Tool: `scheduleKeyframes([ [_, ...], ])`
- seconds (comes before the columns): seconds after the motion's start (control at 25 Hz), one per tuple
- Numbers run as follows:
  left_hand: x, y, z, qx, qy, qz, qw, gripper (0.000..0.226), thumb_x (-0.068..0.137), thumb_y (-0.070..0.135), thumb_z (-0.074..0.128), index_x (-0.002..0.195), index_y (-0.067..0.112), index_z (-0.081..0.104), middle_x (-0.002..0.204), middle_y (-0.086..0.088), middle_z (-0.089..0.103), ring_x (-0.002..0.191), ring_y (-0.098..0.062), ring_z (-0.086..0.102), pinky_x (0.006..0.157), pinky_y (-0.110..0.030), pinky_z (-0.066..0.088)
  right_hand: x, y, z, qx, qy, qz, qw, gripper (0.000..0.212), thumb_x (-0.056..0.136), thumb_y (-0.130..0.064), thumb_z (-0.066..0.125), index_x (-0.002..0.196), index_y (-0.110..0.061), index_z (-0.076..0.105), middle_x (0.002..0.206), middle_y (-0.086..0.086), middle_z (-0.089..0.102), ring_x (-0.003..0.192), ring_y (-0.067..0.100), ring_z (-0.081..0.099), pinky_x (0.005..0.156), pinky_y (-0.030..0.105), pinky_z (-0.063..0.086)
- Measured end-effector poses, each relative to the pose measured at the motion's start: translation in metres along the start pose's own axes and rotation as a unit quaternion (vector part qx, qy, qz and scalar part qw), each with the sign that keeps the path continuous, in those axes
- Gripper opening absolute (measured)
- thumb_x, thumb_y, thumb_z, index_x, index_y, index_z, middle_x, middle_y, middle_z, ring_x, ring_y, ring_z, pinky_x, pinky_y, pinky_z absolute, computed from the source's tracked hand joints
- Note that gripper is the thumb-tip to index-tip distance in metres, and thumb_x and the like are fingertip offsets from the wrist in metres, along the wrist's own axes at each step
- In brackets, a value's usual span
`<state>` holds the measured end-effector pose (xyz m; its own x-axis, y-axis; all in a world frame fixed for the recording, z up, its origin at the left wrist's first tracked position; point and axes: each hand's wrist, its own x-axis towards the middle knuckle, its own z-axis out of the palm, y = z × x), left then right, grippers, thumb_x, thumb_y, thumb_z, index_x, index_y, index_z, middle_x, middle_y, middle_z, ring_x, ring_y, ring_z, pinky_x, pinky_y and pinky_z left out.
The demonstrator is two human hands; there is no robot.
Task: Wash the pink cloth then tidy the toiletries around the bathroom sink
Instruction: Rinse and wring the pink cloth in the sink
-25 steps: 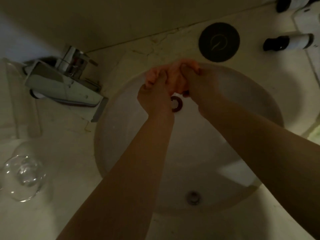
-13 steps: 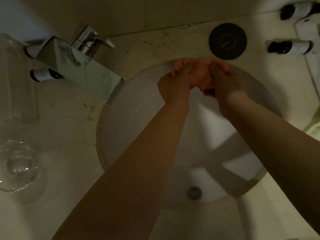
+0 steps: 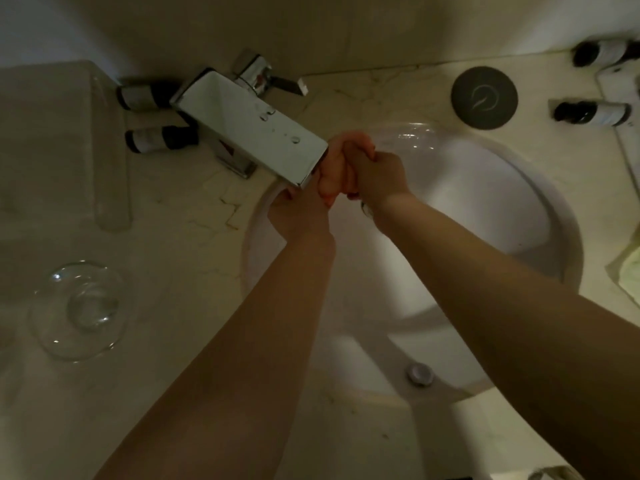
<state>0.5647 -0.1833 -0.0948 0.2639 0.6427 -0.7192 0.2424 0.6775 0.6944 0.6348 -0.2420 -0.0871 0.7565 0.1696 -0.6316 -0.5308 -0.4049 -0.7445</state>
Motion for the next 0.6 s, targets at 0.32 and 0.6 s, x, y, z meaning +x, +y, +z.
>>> scheduleKeyframes([
  [0.32, -0.014, -0.002, 0.047, 0.079, -0.033, 0.061, 0.994, 0.017, 0.082, 0.024, 0.072, 0.09, 0.008, 0.069, 0.086, -0.007, 0.07, 0.07, -0.013, 0.065, 0.063, -0.033, 0.059, 0.015, 0.003, -0.052, 0.045, 0.051, -0.015, 0.998, 0.024, 0.096, -0.035, 0.049, 0.085, -0.02, 0.065, 0.079, -0.002, 0.066, 0.072, 0.016, 0.063, 0.073, 0.041, 0.055],
  [0.6, -0.028, -0.02, 0.077, 0.04, 0.088, 0.054, 0.994, 0.034, 0.08, 0.031, 0.072, 0.066, 0.005, 0.057, 0.056, -0.006, 0.048, 0.046, -0.009, 0.042, 0.042, -0.019, 0.036, 0.017, 0.001, -0.078, -0.007, 0.005, -0.055, 0.998, 0.023, 0.097, -0.035, 0.048, 0.085, -0.026, 0.065, 0.085, -0.002, 0.07, 0.08, 0.014, 0.067, 0.069, 0.037, 0.056],
])
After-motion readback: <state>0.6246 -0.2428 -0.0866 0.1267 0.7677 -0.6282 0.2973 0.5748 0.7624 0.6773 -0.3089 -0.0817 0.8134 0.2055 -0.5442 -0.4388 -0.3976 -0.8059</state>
